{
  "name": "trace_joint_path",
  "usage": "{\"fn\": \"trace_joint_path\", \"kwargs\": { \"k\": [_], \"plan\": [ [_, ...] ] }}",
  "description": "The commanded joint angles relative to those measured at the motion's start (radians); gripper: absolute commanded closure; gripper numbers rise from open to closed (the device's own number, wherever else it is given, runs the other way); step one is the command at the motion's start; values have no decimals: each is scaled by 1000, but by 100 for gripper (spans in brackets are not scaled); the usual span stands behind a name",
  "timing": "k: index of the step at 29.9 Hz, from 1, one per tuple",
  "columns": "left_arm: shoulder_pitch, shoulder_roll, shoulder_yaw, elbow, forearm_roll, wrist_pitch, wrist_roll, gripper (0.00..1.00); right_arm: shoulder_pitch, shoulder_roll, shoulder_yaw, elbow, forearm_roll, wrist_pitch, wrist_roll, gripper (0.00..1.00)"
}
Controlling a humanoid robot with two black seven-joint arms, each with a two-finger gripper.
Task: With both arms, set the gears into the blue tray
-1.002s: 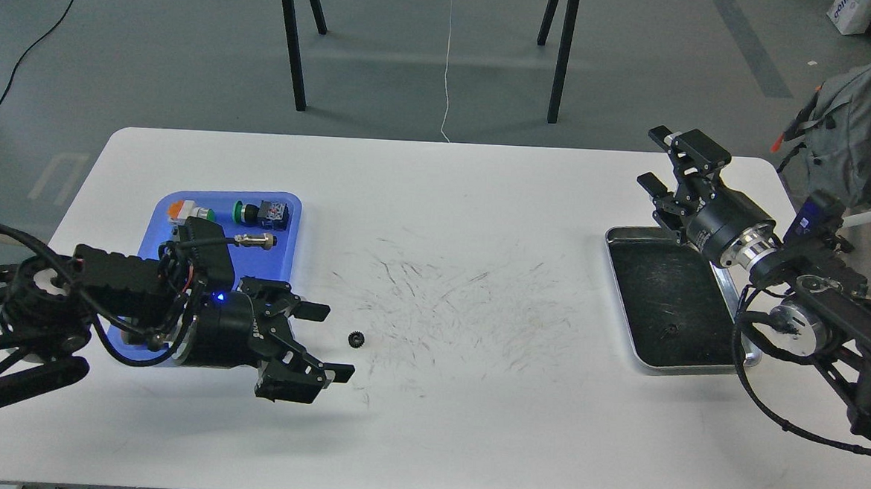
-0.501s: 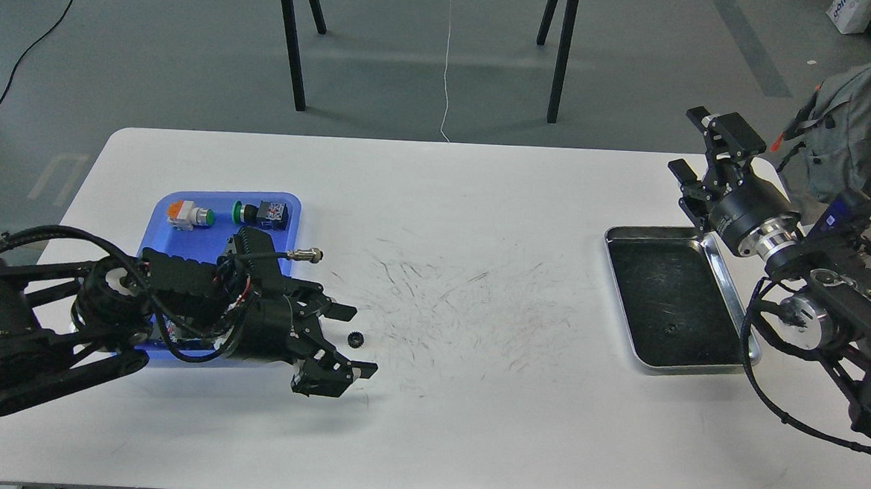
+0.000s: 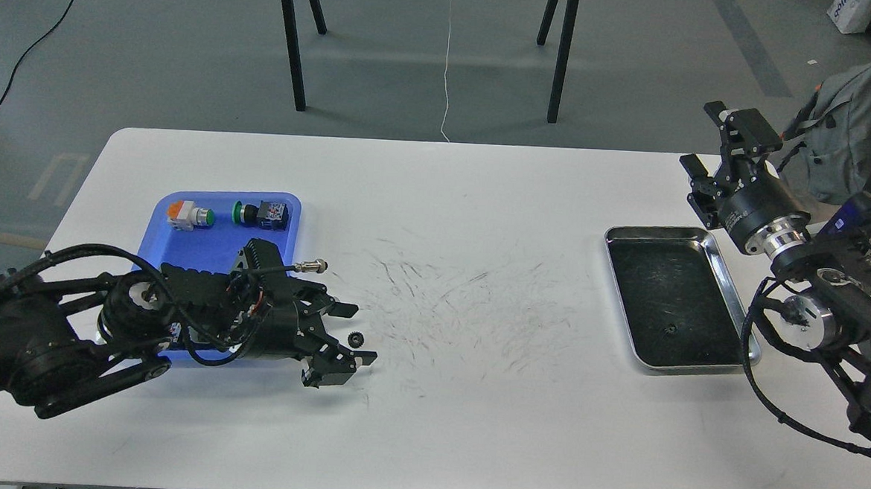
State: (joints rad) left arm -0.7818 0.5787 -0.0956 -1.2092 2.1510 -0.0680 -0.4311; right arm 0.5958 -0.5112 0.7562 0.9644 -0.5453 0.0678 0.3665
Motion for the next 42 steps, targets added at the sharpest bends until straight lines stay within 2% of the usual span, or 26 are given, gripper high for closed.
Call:
{"fn": "trace_joint_path", "kwargs": {
  "k": [1, 10, 22, 34, 42],
  "plan": [
    [3, -26, 0, 25, 3, 14, 0, 25, -2, -1, -2, 0, -1, 0, -1, 10],
    [12, -20, 7, 30, 26, 36, -1, 34, -2, -1, -8, 2, -1, 0, -1, 10],
    [36, -8, 5, 53, 31, 56, 0, 38, -2, -1, -12, 2, -1, 0, -1, 10],
    [44, -3, 5, 54, 31, 59, 0, 59, -2, 0, -15, 0, -1, 0, -1, 10],
    [44, -13, 0, 54, 31, 57, 2, 62, -5, 3, -15, 0, -1, -3, -1, 10]
  ]
}}
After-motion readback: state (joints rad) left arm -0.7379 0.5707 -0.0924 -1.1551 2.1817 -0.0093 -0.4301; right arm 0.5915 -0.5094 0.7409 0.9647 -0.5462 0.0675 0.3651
